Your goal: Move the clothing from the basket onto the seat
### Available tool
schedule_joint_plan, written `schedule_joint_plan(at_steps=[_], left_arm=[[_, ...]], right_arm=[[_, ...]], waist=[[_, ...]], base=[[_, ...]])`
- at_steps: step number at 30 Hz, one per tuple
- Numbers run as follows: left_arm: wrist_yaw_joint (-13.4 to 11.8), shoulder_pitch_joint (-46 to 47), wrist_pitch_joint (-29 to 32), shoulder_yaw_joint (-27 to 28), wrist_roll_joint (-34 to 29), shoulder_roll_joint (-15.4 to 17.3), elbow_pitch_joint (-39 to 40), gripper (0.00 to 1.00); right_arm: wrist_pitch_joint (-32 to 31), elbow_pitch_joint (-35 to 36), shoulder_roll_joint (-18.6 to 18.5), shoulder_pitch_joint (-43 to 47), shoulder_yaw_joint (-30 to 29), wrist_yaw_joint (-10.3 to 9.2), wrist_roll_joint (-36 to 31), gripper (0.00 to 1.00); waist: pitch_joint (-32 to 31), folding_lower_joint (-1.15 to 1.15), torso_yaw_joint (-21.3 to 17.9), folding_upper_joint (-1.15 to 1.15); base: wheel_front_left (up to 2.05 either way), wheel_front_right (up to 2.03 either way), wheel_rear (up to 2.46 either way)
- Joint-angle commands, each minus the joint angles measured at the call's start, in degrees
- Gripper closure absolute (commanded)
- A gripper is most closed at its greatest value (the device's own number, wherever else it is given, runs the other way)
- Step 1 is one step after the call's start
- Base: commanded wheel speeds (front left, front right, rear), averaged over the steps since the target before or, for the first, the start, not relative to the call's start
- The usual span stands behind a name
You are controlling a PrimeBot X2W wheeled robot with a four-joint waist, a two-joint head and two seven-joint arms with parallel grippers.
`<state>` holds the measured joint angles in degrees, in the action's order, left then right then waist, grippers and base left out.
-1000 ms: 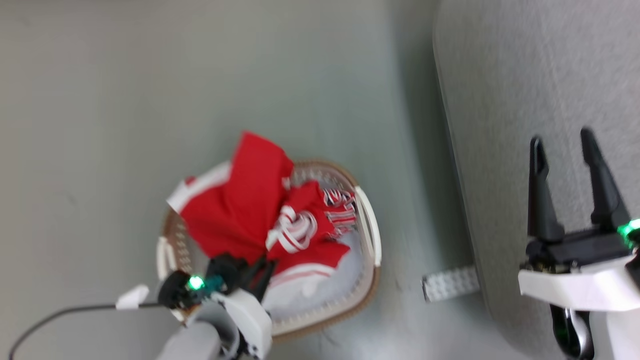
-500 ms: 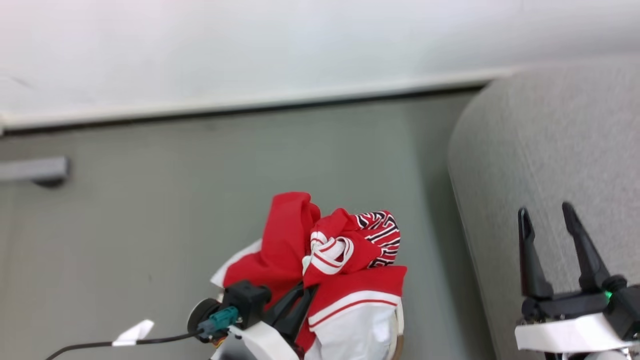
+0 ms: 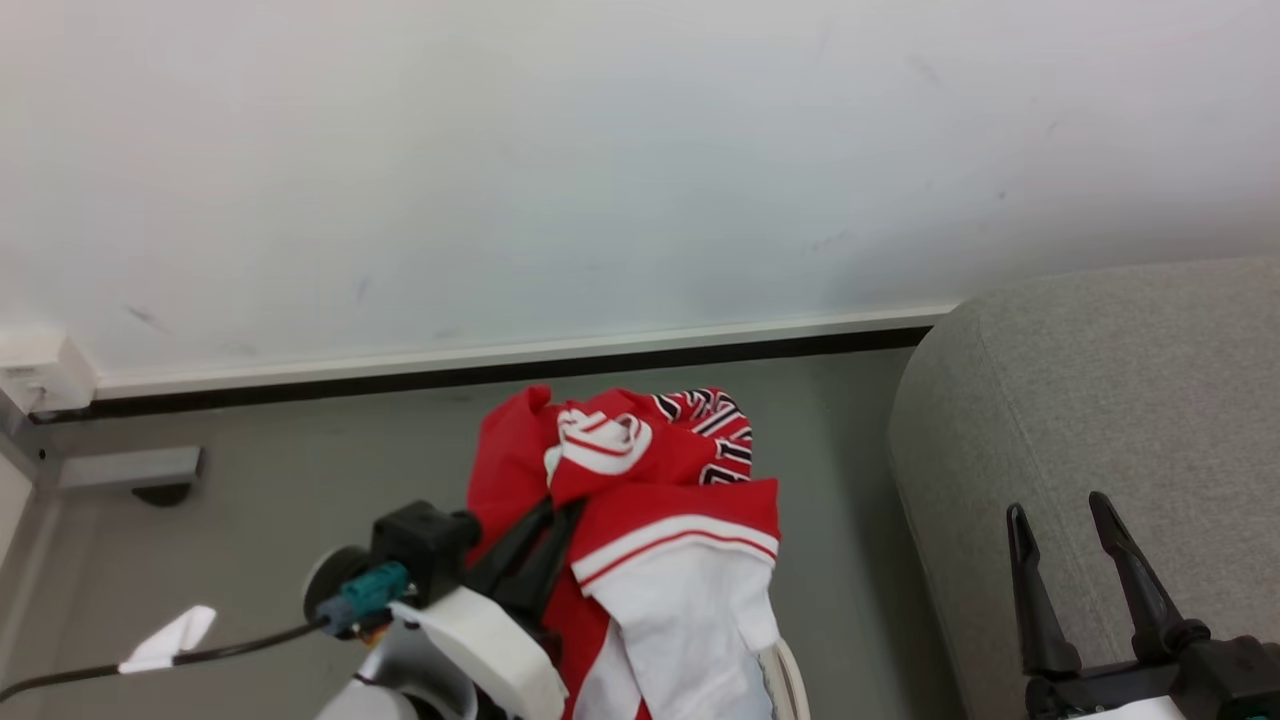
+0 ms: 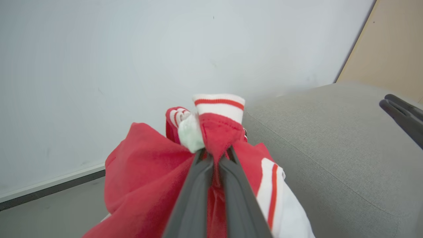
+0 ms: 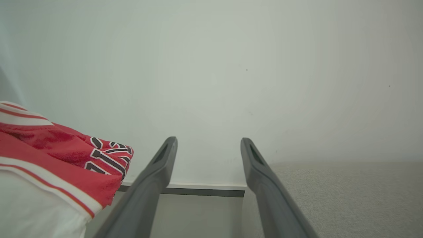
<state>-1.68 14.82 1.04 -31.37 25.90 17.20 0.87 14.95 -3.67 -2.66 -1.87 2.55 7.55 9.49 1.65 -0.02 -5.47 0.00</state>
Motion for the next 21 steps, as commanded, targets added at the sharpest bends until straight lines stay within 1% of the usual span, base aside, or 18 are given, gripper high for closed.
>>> schedule_joint_plan(at_steps=[1, 11, 21], left_arm=[[-0.34, 1.09, 0.21, 0.78, 0.28, 0.72, 0.91, 1.00], [-0.97, 4.76, 1.63, 2.79, -0.73, 3.20, 2.22, 1.00], [-1.75, 5.96, 2.26, 2.70, -0.51, 2.72, 3.64, 1.00]], right_arm=[[0.12, -0.05, -0.15, 0.92, 0.06, -0.12, -0.55, 0.00], [0.12, -0.66, -0.13, 2.52, 2.19, -0.12, -1.03, 0.00], [0.12, -0.33, -0.14, 0.86, 4.04, -0.12, -2.44, 0.00]], waist=[[-1.21, 0.02, -0.25, 0.00], [-3.76, 0.02, -1.04, 0.00], [-3.42, 0.02, -1.39, 0.00]], base=[[0.00, 0.00, 0.00], [0.00, 0.00, 0.00], [0.00, 0.00, 0.00]])
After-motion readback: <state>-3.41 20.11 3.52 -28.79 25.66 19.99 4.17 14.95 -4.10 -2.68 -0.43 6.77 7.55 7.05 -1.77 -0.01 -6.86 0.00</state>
